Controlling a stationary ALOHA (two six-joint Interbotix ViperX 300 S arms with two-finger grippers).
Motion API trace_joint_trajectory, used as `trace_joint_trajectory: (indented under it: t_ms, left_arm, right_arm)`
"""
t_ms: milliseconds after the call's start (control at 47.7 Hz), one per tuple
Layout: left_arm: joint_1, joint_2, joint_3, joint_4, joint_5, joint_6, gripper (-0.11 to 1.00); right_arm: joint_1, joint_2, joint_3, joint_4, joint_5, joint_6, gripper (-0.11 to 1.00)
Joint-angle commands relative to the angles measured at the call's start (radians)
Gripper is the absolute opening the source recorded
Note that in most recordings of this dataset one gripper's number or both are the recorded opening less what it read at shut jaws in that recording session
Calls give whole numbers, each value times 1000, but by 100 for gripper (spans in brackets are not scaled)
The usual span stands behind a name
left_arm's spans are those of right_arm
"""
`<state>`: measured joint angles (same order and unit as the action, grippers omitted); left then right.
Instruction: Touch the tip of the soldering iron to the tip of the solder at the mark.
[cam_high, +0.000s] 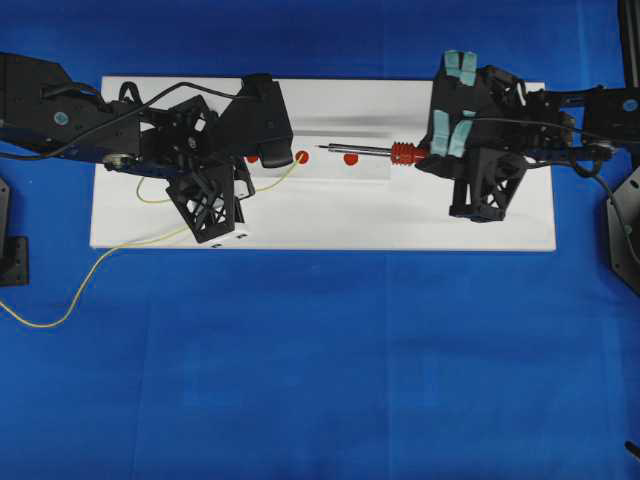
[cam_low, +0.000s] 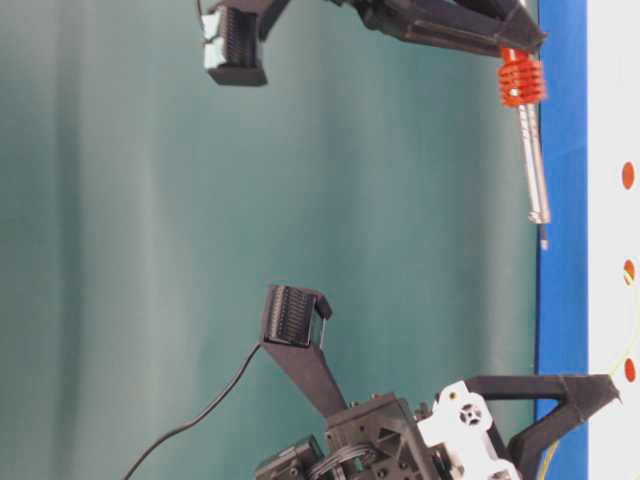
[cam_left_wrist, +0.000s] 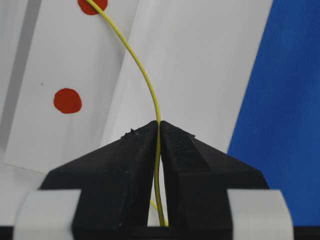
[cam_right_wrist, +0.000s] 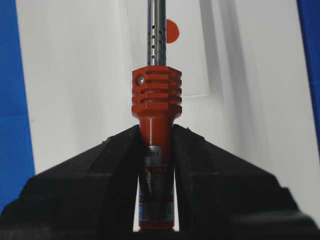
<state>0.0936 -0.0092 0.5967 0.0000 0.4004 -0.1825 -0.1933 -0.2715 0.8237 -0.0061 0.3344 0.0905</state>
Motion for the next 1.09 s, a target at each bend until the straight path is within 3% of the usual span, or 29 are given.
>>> trace_joint_trajectory:
  t_ms: [0, 378, 1070]
  left_arm:
    - [-3, -12, -20, 3, -3, -2, 2]
    - [-9, -12, -18, 3, -2, 2, 2]
    - [-9, -14, -18, 3, 6, 3, 2]
  right_arm:
    - [0, 15, -35, -3, -9, 0, 6]
    - [-8, 135, -89, -2, -3, 0, 6]
    - [-18, 179, -100, -3, 0, 0, 6]
